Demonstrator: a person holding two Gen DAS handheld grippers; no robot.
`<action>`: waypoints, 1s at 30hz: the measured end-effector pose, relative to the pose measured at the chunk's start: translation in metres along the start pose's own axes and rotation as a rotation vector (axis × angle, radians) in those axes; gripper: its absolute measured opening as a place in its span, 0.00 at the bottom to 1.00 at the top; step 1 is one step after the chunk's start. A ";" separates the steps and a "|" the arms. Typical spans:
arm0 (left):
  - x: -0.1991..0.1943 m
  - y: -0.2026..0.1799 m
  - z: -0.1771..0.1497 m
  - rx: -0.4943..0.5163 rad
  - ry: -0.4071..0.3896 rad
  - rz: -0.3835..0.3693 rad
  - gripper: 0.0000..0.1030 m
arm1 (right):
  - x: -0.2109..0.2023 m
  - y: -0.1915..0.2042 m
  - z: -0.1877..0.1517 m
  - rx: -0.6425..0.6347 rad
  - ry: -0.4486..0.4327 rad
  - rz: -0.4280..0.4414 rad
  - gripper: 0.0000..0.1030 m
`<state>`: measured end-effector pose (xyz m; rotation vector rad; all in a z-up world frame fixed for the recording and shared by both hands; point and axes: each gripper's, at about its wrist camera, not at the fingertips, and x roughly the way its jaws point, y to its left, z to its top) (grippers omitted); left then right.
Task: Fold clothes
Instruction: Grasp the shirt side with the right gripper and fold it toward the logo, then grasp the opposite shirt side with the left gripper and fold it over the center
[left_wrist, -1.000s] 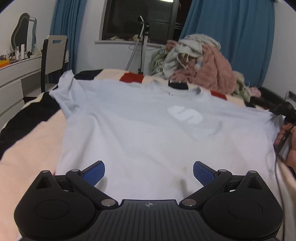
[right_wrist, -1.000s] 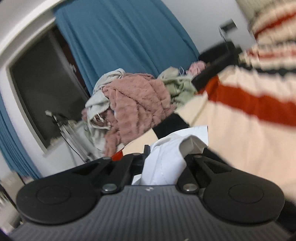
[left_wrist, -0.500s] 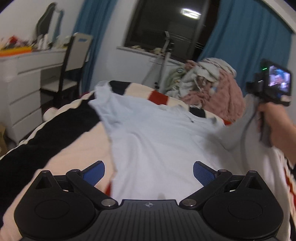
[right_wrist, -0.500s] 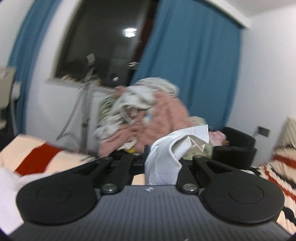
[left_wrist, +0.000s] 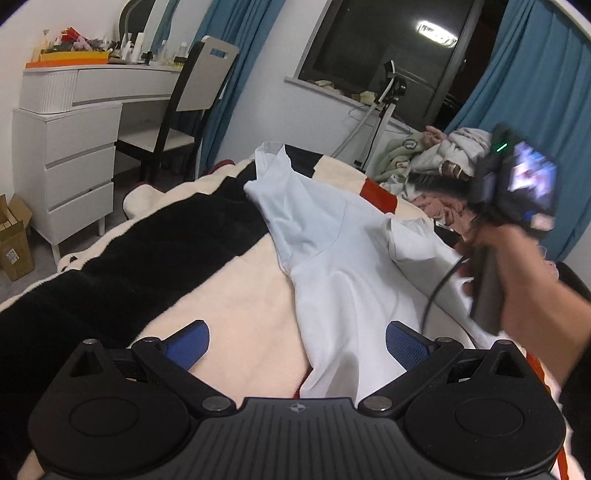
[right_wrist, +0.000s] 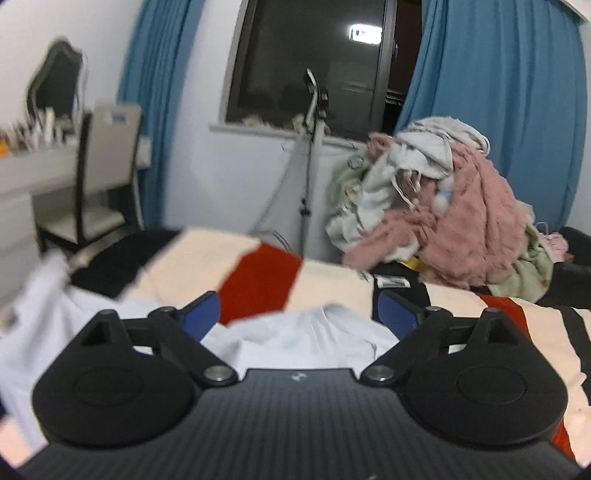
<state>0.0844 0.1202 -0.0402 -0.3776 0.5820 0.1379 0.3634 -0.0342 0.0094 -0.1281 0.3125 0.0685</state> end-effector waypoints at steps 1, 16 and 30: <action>0.000 -0.002 -0.001 0.005 -0.002 0.000 0.99 | -0.012 -0.003 0.004 0.017 -0.011 0.015 0.91; -0.038 -0.050 -0.020 0.229 -0.085 -0.039 0.99 | -0.274 -0.089 -0.047 0.183 -0.045 0.066 0.91; -0.116 -0.088 -0.062 0.321 -0.137 -0.108 0.99 | -0.393 -0.130 -0.136 0.229 -0.059 0.012 0.91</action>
